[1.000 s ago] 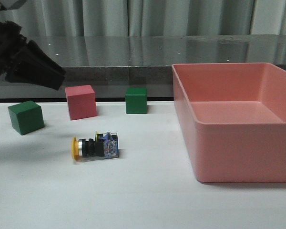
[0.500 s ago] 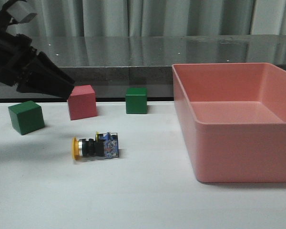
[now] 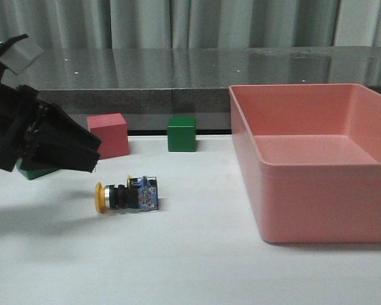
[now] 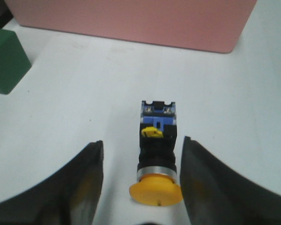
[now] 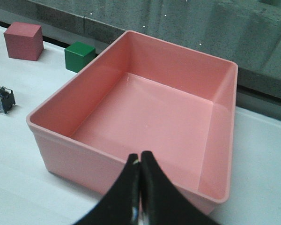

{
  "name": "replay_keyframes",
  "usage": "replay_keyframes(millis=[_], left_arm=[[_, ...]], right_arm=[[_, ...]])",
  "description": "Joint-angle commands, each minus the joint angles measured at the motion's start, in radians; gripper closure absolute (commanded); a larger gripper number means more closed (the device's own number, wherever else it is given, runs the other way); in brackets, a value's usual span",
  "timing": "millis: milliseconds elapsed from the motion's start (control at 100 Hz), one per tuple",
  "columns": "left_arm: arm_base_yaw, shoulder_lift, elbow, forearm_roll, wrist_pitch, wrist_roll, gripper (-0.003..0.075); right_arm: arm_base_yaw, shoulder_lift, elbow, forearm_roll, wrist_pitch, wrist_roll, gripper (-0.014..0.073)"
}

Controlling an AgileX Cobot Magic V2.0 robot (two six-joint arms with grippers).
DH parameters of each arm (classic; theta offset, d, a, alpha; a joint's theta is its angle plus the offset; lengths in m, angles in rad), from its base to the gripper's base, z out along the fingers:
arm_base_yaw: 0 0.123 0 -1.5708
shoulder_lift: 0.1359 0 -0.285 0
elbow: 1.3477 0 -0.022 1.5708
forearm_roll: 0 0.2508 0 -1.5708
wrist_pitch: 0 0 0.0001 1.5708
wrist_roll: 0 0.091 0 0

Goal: Place and stand button with both arms
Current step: 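Grasp the button base with the left gripper and lift it, then rotate the button cap-up and lower it onto the table with the left gripper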

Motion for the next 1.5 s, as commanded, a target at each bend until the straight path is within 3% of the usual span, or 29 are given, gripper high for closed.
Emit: replay_keyframes(millis=[0, 200, 780, 870, 1030, 1170, 1280, 1400, 1490], left_arm=[[-0.035, -0.047, -0.002, -0.076, -0.023, 0.032, 0.0363], [-0.104, -0.044, -0.002, -0.113, -0.135, 0.034, 0.0360], [-0.110, 0.079, -0.002, -0.102, -0.125, 0.034, 0.0369], [-0.110, 0.079, -0.002, -0.102, -0.115, 0.034, 0.0449], [-0.104, 0.070, -0.006, -0.100, -0.039, 0.034, 0.0743], [-0.098, 0.004, -0.006, -0.100, 0.006, 0.000, 0.0740], [-0.098, -0.113, -0.006, -0.092, -0.071, -0.028, 0.0740], [-0.121, -0.262, -0.040, 0.069, -0.278, -0.153, 0.0740], [-0.152, -0.349, -0.099, 0.354, -0.370, -0.331, 0.0739]], right_arm=[[-0.005, 0.006, -0.027, 0.013, -0.070, -0.003, 0.0654], [-0.005, 0.006, -0.027, 0.013, -0.070, -0.003, 0.0654], [-0.005, 0.006, -0.027, 0.013, -0.070, -0.003, 0.0654], [-0.005, 0.006, -0.027, 0.013, -0.070, -0.003, 0.0654], [-0.005, 0.006, -0.027, 0.013, -0.070, -0.003, 0.0654], [-0.005, 0.006, -0.027, 0.013, -0.070, -0.003, 0.0654], [-0.005, 0.006, -0.027, 0.013, -0.070, -0.003, 0.0654], [-0.005, 0.006, -0.027, 0.013, -0.070, -0.003, 0.0654], [-0.005, 0.006, -0.027, 0.013, -0.070, -0.003, 0.0654]])
